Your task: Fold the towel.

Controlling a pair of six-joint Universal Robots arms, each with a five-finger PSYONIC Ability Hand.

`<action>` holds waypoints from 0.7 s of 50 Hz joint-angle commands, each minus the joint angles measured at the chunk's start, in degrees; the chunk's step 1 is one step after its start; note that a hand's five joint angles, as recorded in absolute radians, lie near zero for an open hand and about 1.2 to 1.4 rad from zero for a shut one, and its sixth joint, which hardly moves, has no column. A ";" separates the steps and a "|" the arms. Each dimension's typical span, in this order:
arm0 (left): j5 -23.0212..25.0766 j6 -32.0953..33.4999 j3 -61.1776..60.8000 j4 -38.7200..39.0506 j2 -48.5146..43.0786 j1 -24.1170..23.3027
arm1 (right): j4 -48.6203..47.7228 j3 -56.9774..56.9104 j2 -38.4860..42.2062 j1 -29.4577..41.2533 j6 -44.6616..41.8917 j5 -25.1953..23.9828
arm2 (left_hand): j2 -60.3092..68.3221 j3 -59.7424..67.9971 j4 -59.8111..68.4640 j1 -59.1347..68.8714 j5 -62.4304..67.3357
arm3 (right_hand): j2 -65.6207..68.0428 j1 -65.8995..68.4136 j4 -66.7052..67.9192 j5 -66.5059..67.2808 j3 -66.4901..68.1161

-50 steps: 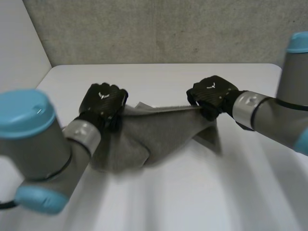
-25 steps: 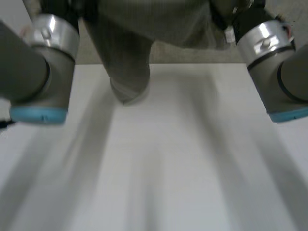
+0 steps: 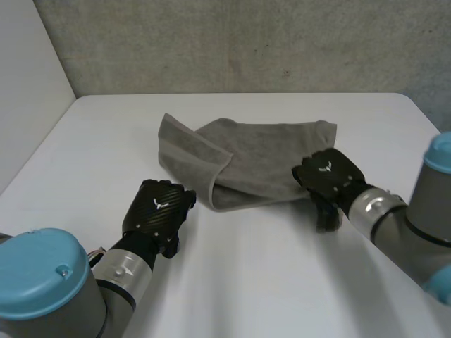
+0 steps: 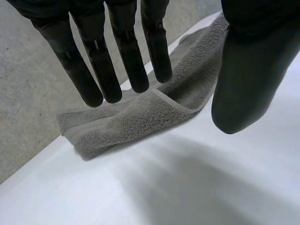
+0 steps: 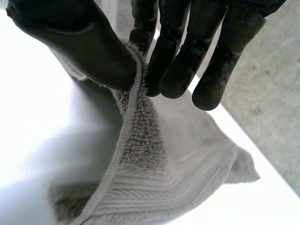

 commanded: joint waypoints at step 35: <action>16.66 0.19 84.65 -41.22 -50.57 3.19 | -4.82 17.58 -9.10 -15.48 0.12 -13.40 | -23.37 -22.76 -23.31 -22.95 -32.27 | 3.33 3.47 3.54 2.36 3.53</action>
